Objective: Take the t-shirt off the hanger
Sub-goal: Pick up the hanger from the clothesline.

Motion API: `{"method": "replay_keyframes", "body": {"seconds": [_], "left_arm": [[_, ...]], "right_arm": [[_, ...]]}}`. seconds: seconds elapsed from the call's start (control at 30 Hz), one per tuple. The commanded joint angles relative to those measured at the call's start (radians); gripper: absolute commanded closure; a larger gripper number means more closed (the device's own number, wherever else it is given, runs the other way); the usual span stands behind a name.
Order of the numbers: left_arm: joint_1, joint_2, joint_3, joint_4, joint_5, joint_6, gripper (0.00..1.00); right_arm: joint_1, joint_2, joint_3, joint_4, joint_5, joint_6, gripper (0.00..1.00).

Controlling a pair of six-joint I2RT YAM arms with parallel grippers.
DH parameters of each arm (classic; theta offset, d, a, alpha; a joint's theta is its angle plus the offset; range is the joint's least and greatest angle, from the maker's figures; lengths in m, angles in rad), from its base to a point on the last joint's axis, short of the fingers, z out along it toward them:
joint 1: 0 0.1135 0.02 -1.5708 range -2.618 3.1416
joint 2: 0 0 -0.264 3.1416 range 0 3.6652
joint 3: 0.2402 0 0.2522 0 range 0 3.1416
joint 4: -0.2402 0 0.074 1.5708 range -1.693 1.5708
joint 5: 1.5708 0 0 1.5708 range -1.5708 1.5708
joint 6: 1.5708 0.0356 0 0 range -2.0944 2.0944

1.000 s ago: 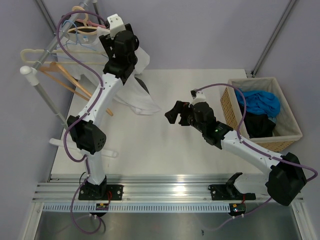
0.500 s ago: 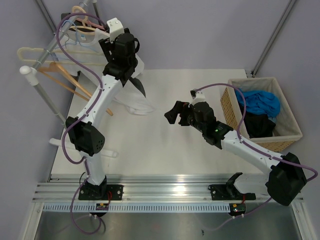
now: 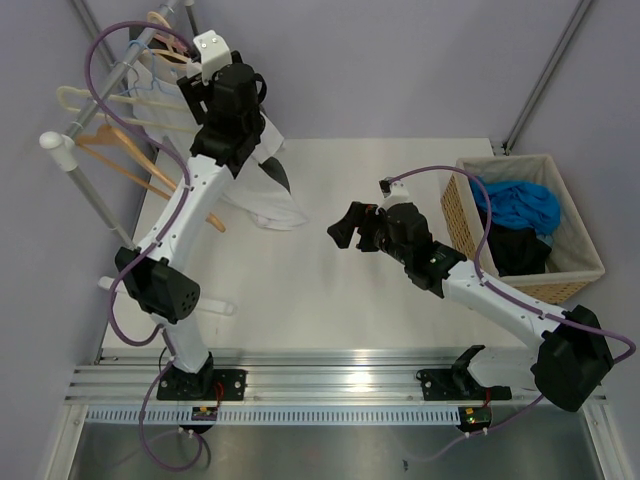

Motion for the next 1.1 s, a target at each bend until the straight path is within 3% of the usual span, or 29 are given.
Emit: {"method": "replay_keyframes", "body": {"seconds": [0.0,0.13,0.3,0.53,0.73,0.9,1.07], "left_arm": [[0.002,-0.060,0.000,0.036,-0.044,0.011,0.20],[0.002,-0.078,-0.005,0.035,-0.050,0.006,0.19],[0.002,-0.117,-0.019,0.036,0.138,-0.055,0.16],[-0.012,-0.062,0.037,0.038,0.137,-0.045,0.17],[-0.013,-0.013,0.108,0.053,0.249,-0.051,0.22],[-0.012,0.056,0.122,0.041,0.114,-0.054,0.23],[-0.007,0.099,0.138,0.058,0.164,-0.060,0.19]], "right_arm": [[0.005,-0.005,0.045,-0.011,-0.015,-0.020,0.01],[0.005,-0.005,0.045,-0.009,-0.021,-0.020,0.01],[0.005,-0.002,0.046,-0.008,-0.024,-0.020,0.01],[0.006,-0.002,0.050,-0.015,-0.022,-0.028,0.01],[0.006,0.010,0.059,-0.015,-0.028,-0.028,0.01],[0.006,0.018,0.065,-0.026,-0.028,-0.035,0.01],[0.008,0.018,0.068,-0.026,-0.028,-0.035,0.01]]}}
